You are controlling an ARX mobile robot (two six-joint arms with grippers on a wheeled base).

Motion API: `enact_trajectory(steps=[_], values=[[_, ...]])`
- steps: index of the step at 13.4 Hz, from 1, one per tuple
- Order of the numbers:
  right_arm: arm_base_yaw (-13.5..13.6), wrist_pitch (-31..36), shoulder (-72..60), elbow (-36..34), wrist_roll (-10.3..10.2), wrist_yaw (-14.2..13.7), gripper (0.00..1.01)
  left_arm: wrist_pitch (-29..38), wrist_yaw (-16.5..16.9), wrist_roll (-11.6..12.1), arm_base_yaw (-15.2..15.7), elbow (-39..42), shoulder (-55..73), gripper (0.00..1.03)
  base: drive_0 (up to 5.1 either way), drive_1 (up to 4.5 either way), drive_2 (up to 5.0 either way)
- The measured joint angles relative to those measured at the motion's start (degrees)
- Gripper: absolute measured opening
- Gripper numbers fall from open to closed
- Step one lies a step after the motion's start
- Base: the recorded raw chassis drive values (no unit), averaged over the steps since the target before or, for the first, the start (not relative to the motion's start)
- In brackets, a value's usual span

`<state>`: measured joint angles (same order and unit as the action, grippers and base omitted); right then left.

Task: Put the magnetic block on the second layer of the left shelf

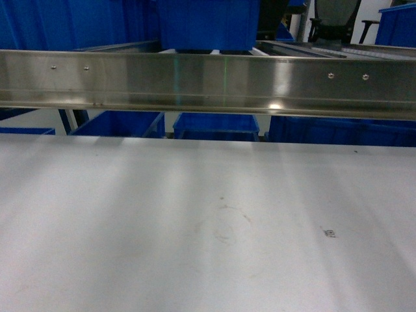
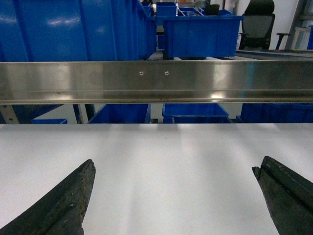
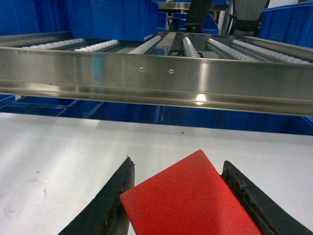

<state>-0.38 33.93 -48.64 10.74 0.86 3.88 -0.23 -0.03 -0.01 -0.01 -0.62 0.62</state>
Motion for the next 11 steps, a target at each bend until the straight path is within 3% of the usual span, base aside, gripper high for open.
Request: enact_trajectory(steps=[11], values=[[0.0, 0.15, 0.04, 0.04, 0.0, 0.0, 0.46, 0.02, -0.02, 0.0, 0.0, 0.0, 0.0, 0.98, -5.0, 2.46, 2.5]])
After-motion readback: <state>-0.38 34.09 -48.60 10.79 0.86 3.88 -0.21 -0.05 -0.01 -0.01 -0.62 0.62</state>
